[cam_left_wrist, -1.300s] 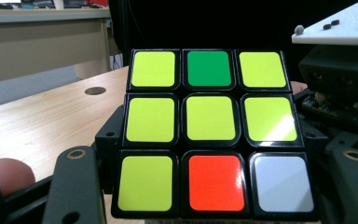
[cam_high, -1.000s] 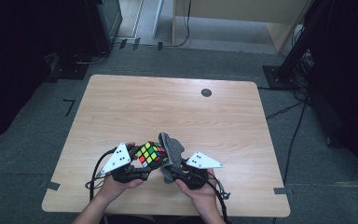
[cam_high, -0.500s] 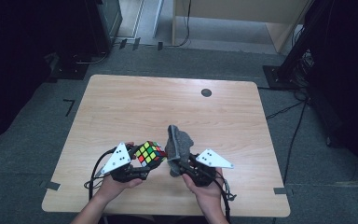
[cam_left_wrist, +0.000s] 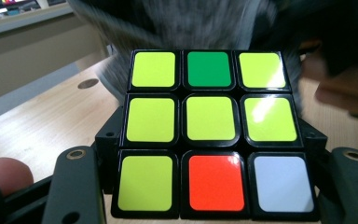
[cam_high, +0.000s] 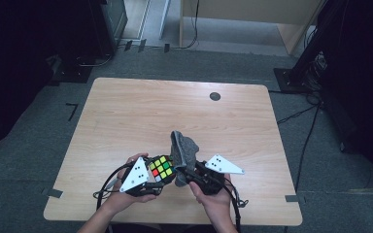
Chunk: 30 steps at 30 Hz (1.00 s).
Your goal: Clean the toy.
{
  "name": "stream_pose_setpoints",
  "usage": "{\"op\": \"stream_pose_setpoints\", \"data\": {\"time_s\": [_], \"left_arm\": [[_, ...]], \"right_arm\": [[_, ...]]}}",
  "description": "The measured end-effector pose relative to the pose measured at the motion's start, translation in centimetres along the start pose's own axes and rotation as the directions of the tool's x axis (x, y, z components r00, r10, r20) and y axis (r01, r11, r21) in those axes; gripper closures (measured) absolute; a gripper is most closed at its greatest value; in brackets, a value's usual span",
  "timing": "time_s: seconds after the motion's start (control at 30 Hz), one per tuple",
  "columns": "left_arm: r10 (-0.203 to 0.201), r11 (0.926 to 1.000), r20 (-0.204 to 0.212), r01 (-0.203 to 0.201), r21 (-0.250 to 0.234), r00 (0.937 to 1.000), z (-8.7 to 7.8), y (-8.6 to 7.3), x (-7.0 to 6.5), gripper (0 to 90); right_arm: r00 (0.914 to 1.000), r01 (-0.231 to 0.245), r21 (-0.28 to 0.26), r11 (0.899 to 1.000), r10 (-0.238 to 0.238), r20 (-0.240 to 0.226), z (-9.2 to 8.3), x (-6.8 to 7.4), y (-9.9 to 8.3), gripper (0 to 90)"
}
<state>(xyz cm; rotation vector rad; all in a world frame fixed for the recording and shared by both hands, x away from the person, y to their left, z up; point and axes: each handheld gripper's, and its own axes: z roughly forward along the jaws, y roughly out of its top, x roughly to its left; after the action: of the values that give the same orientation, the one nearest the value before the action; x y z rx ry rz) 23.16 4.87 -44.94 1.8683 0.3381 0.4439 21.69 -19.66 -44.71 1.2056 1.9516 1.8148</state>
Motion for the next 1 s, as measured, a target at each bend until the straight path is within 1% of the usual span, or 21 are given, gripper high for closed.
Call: {"op": "stream_pose_setpoints", "data": {"time_s": [0.07, 0.1, 0.13, 0.27, 0.33, 0.43, 0.53, 0.63, 0.67, 0.73, 0.8, 0.83, 0.87, 0.9, 0.93, 0.97, 1.0], "left_arm": [[-0.003, 1.0, 0.004, 0.003, 0.003, 1.0, 0.0, -0.1, 0.1, 34.1], [-0.007, 1.0, 0.006, 0.007, 0.005, 1.0, 0.1, -0.2, 0.1, 34.1], [-0.003, 0.9999, 0.006, 0.003, 0.012, 1.0, 0.2, -0.2, 0.1, 34.1], [0.014, 0.9994, 0.008, -0.014, 0.031, 0.9999, 0.5, -0.4, -0.1, 34.1], [0.014, 0.9994, 0.012, -0.015, 0.031, 0.9998, 0.6, -0.4, -0.3, 34.1], [0.018, 0.9996, 0.019, -0.018, 0.023, 0.9997, 0.5, -0.2, -0.4, 34.1], [0.014, 0.9998, 0.022, -0.015, 0.016, 0.9996, 0.4, 0.0, -0.4, 34.1], [0.003, 1.0, 0.032, -0.003, 0.006, 0.9995, 0.4, 0.0, -0.4, 34.1], [0.002, 0.9999, 0.036, -0.002, 0.011, 0.9993, 0.5, -0.1, -0.3, 34.1], [0.005, 0.9996, 0.038, -0.006, 0.028, 0.9993, 0.7, -0.3, -0.4, 34.1], [0.01, 0.9989, 0.036, -0.012, 0.045, 0.9993, 1.0, -0.4, -0.6, 34.1], [0.013, 0.9988, 0.034, -0.014, 0.047, 0.9993, 1.0, -0.4, -0.6, 34.1], [0.014, 0.9989, 0.033, -0.016, 0.045, 0.9994, 0.9, -0.3, -0.6, 34.1], [0.013, 0.9991, 0.031, -0.014, 0.039, 0.9994, 0.7, -0.3, -0.5, 34.1], [0.008, 0.9995, 0.03, -0.009, 0.029, 0.9995, 0.6, -0.2, -0.4, 34.1], [-0.002, 0.9999, 0.031, 0.002, 0.017, 0.9995, 0.4, -0.1, -0.3, 34.1], [-0.014, 0.9999, 0.032, 0.014, 0.003, 0.9994, 0.2, 0.0, -0.1, 34.1]], "right_arm": [[0.9995, -0.029, 0.013, 1.0, 0.028, 0.011, 0.1, -0.5, -0.2, 65.5], [0.9994, -0.033, 0.013, 0.999, 0.033, 0.011, 0.1, -0.5, -0.2, 65.6], [0.9995, -0.031, 0.01, 0.999, 0.031, 0.008, 0.1, -0.3, -0.2, 65.6], [0.9995, -0.014, -0.026, 1.0, 0.013, -0.03, -0.2, 1.0, 0.5, 65.5], [0.9996, -0.009, -0.036, 0.999, 0.008, -0.026, -0.2, 1.3, 0.6, 65.5], [0.9991, -0.041, -0.03, 0.999, 0.04, -0.016, -0.1, 0.8, 0.3, 65.1], [0.9974, -0.072, -0.017, 0.997, 0.072, 0.011, 0.1, 0.0, -0.2, 64.9], [0.9962, -0.082, 0.001, 0.997, 0.082, 0.027, 0.1, -0.5, -0.3, 64.6], [0.996, -0.085, 0.005, 0.996, 0.084, 0.031, 0.1, -0.5, -0.3, 64.5], [0.9971, -0.074, -0.002, 0.997, 0.074, 0.02, -0.1, -0.1, 0.0, 64.2], [0.9986, -0.053, -0.015, 0.998, 0.053, -0.006, -0.3, 0.5, 0.3, 64.1], [0.9992, -0.039, -0.019, 0.999, 0.039, -0.011, -0.3, 0.8, 0.5, 64.0], [0.9998, -0.02, -0.021, 1.0, 0.02, -0.008, -0.3, 1.0, 0.6, 63.9], [0.9999, -0.012, -0.022, 1.0, 0.012, -0.006, -0.3, 1.1, 0.6, 63.7], [0.9999, -0.012, -0.021, 1.0, 0.012, -0.011, -0.3, 0.9, 0.6, 63.7], [0.9999, -0.016, -0.013, 1.0, 0.016, -0.005, -0.2, 0.7, 0.5, 63.7], [0.9998, -0.018, -0.001, 1.0, 0.018, 0.012, -0.1, 0.3, 0.3, 63.7]]}}
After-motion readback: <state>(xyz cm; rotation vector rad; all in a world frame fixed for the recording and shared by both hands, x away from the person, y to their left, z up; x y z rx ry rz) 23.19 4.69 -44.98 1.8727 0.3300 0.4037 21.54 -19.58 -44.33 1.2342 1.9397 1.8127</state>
